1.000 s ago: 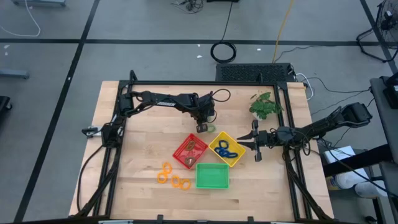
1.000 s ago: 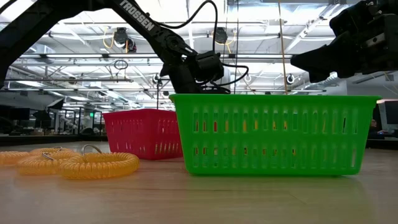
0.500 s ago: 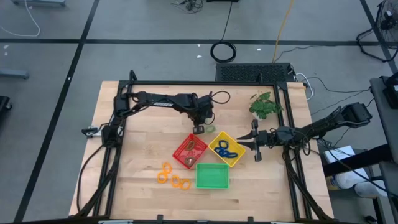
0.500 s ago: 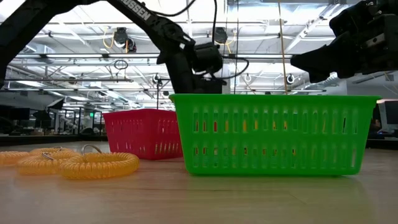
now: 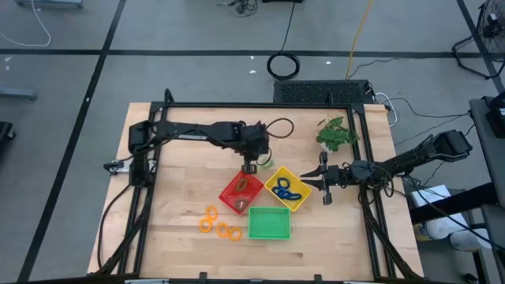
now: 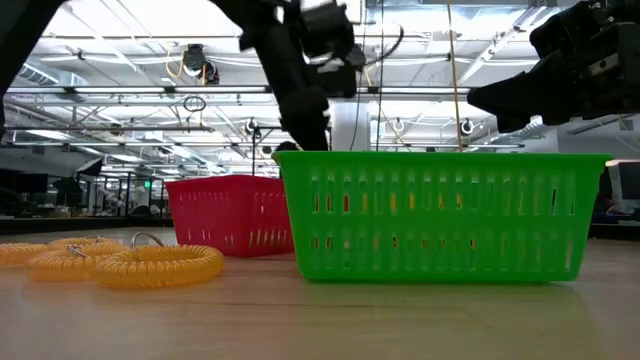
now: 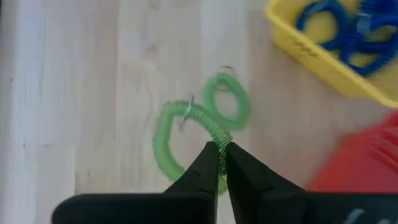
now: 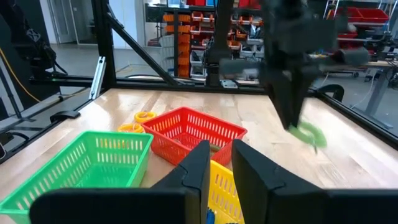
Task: Sort spring keychains
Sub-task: Put the green spring keychain into the red bin
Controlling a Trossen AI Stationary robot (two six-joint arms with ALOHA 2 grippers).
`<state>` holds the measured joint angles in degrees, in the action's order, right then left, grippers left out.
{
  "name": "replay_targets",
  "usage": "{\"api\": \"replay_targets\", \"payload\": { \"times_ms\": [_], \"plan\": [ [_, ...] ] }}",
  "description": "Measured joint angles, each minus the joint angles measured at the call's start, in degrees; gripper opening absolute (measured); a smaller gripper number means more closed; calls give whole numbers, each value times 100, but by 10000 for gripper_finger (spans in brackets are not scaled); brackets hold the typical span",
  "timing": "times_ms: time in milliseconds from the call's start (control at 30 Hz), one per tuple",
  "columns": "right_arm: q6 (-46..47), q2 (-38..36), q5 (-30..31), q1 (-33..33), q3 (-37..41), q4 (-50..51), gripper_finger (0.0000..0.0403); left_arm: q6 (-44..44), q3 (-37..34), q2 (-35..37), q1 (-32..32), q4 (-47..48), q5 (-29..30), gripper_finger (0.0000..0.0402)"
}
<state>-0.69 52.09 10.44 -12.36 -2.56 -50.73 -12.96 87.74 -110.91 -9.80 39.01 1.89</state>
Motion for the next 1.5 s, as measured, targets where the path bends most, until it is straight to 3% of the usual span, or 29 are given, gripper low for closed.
{"api": "replay_targets", "payload": {
  "times_ms": [133, 433, 600, 967, 1200, 1500],
  "plan": [
    [0, -2, 0, 0, 1, -17, 57, 181, 3, 327, 272, 379, 116, 7],
    [0, 0, 0, -1, 0, 1, 57, 723, 3, 944, 1028, 1096, 125, 23],
    [0, 1, 0, -2, 1, 1, 57, 1026, 5, 979, 1386, 1531, 122, 10],
    [-1, 1, -1, -1, 1, 1, 57, 1813, -30, 979, 1854, 2229, 121, 40],
    [-1, 1, -1, -1, 0, 1, 57, 2176, -32, 979, 2074, 2286, 120, 18],
    [-1, 1, 0, -2, 0, 1, 57, 2336, -37, 979, 2303, 2053, 257, 33]
  ]
}}
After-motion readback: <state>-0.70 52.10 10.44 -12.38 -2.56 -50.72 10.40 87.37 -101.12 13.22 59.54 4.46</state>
